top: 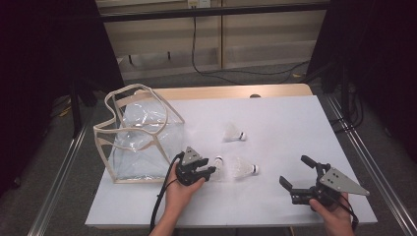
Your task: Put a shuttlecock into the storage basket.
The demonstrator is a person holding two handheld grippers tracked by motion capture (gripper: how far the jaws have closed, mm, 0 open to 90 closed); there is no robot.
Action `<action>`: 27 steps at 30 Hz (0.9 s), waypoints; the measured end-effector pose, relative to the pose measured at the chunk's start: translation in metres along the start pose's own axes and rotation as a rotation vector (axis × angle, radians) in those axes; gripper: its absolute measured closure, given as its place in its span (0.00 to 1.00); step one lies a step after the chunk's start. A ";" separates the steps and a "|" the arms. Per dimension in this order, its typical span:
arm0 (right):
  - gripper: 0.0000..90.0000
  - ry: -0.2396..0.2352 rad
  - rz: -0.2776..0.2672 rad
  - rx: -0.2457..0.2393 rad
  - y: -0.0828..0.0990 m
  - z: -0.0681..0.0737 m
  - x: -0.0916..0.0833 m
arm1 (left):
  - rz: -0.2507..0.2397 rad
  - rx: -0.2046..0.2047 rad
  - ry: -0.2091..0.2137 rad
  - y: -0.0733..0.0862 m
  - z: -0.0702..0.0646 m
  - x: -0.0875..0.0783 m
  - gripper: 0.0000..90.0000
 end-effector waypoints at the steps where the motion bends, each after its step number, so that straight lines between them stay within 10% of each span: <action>1: 0.00 0.001 0.000 0.003 0.000 0.000 0.000 | 0.007 0.002 -0.004 0.000 0.001 0.000 0.66; 27: 0.00 -0.006 0.002 0.006 0.001 -0.001 0.002 | 0.046 -0.023 0.020 0.000 0.002 0.008 0.98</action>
Point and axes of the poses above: each handheld gripper's, and its own axes: x roughly forward along the jaws, y roughly out of its underside, z roughly to its left, the point moved 4 cm from there along x, roughly forward along the jaws, and after that the axes turned 9 degrees about y, right-handed, at the moved point
